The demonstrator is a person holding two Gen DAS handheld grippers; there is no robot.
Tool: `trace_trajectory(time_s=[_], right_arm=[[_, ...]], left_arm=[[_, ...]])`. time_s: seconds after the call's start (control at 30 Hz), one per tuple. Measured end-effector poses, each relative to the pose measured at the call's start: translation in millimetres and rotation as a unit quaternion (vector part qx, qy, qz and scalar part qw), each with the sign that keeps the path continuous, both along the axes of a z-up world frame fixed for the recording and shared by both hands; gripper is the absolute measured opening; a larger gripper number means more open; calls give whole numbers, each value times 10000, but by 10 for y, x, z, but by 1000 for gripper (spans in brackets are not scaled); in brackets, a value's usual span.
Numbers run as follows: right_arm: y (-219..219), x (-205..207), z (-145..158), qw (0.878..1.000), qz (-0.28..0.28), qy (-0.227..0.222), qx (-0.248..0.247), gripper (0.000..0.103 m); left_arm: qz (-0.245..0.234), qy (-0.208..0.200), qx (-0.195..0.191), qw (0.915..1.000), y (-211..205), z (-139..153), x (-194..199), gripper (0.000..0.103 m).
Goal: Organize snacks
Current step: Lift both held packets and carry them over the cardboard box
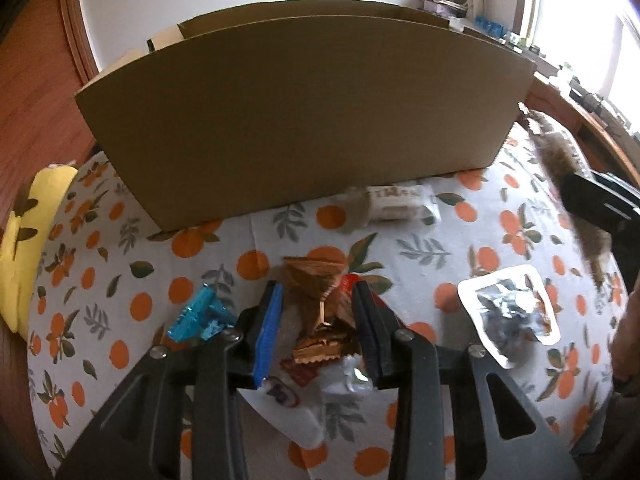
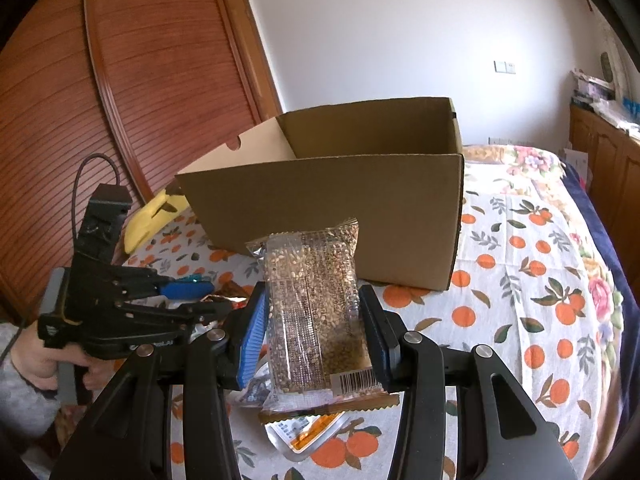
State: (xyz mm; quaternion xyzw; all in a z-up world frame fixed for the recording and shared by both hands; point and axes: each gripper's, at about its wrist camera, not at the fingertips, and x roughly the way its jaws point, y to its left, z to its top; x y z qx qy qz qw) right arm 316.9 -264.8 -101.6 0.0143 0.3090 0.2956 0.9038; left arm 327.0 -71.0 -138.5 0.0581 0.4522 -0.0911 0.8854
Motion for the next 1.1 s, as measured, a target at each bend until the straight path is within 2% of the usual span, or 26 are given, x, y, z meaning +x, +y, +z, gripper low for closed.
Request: trace_trajectory(time_s=[0.03,0.1,0.17,0.3,0.6,0.87,1.1], right_arm=[[-4,4,-5,10000,-4,9,3,45],[-4,13,-15,10000,-6,22,-1,45],[0,14,-27,10000,1,39,-18,45],[11,2,-23,10000,9,50,-40,45],[110,14,172,9997,84,-155,-194,45],[204,142,506,9983,135,-440,-349,45],[277,360,789,9967,139,-681,-408,45]], left_arm=[[0,3,32,10000,-7,-13,6,20],[-54,-100,87,9999,-20,-9,-22,17],[-192,-236,218,9993,-83,7,-75,16],[-227,-388,-12,9990,-77,109,-119,17],[-379,-963,-252,9943,-42,666,-280,17],[-542,-1550,-325,9859,118,1133,-102,17],[-590,-1807,-398,9810,233,1366,204,17]])
